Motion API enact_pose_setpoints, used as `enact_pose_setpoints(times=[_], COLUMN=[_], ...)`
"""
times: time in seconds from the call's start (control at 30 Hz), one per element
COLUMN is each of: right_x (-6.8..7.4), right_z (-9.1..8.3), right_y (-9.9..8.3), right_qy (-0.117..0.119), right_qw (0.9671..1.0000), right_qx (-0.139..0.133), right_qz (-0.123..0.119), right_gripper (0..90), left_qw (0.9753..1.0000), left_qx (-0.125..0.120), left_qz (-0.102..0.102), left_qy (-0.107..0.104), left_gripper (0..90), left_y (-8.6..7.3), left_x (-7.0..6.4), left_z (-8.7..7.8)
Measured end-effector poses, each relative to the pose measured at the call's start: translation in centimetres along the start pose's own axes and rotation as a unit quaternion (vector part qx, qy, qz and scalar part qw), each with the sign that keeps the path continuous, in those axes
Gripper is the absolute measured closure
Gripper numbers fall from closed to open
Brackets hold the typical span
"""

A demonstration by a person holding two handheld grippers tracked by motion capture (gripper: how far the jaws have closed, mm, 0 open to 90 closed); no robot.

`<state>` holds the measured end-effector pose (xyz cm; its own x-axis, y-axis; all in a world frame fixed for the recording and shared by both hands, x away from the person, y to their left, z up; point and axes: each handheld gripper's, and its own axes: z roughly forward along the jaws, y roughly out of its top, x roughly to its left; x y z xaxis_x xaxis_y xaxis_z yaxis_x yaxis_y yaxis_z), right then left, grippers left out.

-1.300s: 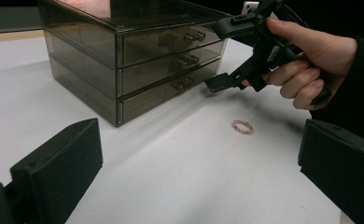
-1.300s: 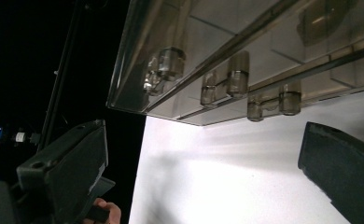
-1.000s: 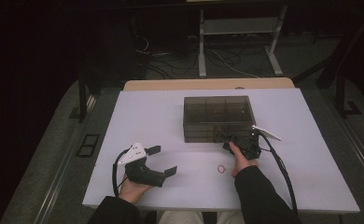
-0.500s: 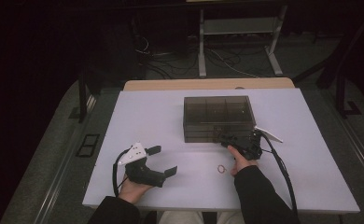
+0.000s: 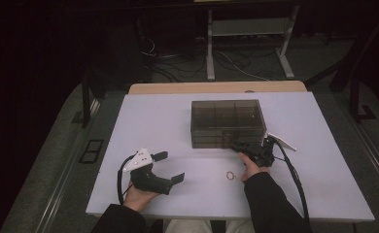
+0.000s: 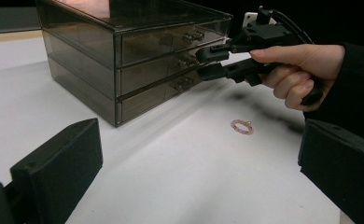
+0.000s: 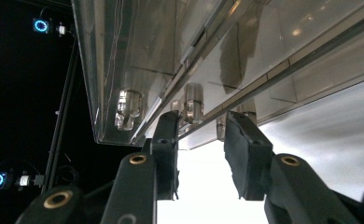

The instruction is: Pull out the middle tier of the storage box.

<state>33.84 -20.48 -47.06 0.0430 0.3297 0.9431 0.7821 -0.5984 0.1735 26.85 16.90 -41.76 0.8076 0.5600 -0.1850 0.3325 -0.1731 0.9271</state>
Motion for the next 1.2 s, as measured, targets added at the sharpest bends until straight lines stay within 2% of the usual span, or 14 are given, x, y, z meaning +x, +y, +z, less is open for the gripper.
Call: enact_pose_setpoints(times=[0.23,0.57,0.7,0.9,1.2], right_x=[-0.13,-0.12,0.0,0.13,0.08], right_z=[0.32,0.52,0.56,0.54,0.24], right_y=[-0.09,-0.15,-0.32,-0.57,-0.79], right_qy=[0.008,0.015,0.015,0.01,0.011], right_qw=[0.9999,0.9997,0.9998,0.9996,0.9997], right_qx=[-0.001,-0.008,-0.015,-0.024,-0.02], right_qz=[0.012,0.017,0.006,0.007,0.001], right_gripper=[71.2,76.2,79.1,79.7,79.8], left_qw=[1.0,1.0,1.0,1.0,1.0], left_qx=[-0.001,0.001,0.001,0.0,0.002], left_qz=[0.0,0.001,0.001,0.001,0.002], left_qy=[-0.001,-0.001,-0.002,-0.002,-0.003], left_gripper=[0.0,0.0,0.0,0.0,0.0], left_y=[0.0,-0.01,-0.01,-0.01,-0.01], left_x=[-0.01,-0.02,-0.05,-0.03,-0.04], left_z=[-0.01,0.05,0.04,0.04,0.07])
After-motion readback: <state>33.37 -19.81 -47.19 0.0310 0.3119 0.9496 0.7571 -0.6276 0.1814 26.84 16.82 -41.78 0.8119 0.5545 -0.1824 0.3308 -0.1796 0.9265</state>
